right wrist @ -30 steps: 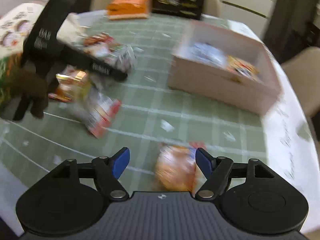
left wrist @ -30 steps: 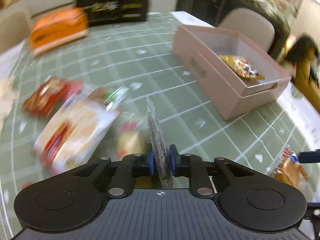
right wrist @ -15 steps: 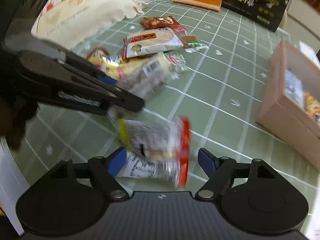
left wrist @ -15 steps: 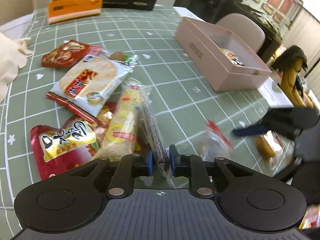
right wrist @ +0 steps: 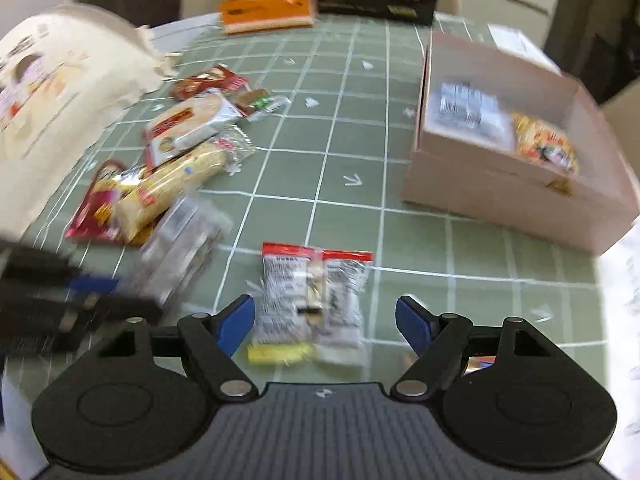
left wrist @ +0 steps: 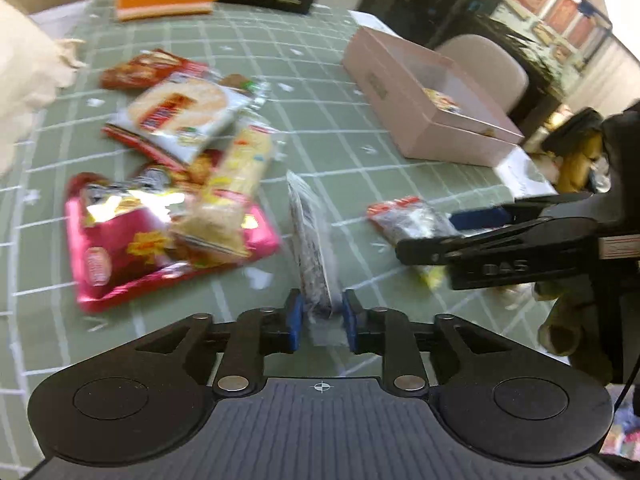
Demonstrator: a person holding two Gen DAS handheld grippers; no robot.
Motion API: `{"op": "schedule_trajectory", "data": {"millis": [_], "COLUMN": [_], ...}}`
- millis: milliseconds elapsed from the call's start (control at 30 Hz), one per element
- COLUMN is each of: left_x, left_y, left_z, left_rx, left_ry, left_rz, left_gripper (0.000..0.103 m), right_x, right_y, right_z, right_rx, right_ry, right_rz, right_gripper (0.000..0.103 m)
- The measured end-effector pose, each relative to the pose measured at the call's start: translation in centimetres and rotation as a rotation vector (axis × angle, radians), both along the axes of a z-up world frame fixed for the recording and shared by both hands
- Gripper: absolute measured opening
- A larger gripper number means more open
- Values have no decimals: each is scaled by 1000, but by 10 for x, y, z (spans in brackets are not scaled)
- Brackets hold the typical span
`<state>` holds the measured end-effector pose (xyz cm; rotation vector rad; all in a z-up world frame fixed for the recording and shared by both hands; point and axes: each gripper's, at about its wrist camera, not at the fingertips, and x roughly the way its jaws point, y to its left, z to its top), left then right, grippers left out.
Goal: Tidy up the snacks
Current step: 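Grasp the twin red-topped packets with the right tool, then carry the twin packets over the pink box and open the right tool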
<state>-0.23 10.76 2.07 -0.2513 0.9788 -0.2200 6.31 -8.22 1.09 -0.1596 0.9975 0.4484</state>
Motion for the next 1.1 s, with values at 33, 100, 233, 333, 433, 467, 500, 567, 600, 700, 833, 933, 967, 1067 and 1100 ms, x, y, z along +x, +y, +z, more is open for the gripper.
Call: {"op": "schedule_trajectory", "data": {"millis": [33,100,233,333,433,467,500,567,600,700,833,933,967,1067,1100], "left_x": [-1,0,11,16,21,21,22,22,23,24,26,25,24,33,36], "left_y": [2,3,-7,-24,-41,-46,-49,-60,-64,-76,-85,-81,-78,-71,-70], "left_z": [1,3,-1,-2,2,5,7,9,8,2,-4,1,3,-3,-6], "left_rx": [13,15,59,115,187,197,204,263,297,342,350,307,304,328,320], "left_ry": [-6,-11,0,-19,-50,-64,-78,-98,-96,-87,-83,-96,-105,-59,-39], "left_rz": [20,43,28,-2,-27,-32,-40,-74,-88,-131,-177,-156,-131,-70,-72], "left_gripper": [29,29,30,35,35,35,35,35,35,39,66,65,65,62,63], "right_x": [6,3,-11,-22,-32,-36,-38,-45,-47,-50,-50,-51,-52,-54,-54], "right_y": [6,13,3,-15,-36,-41,-46,-58,-64,-79,-98,-107,-108,-112,-113], "right_z": [-7,-7,5,17,27,29,29,32,33,31,29,28,28,26,25], "right_rx": [-8,-33,-35,-39,-39,-40,-42,-51,-53,-57,-40,-34,-34,-35,-34], "right_ry": [25,1,6,-12,-36,-42,-51,-76,-85,-97,-87,-86,-86,-82,-77], "right_rz": [-19,-30,-5,-35,-70,-81,-91,-109,-115,-155,-206,-223,-224,-224,-223], "right_gripper": [80,69,52,52,52,52,52,52,52,52,52,52,52,52,52]}}
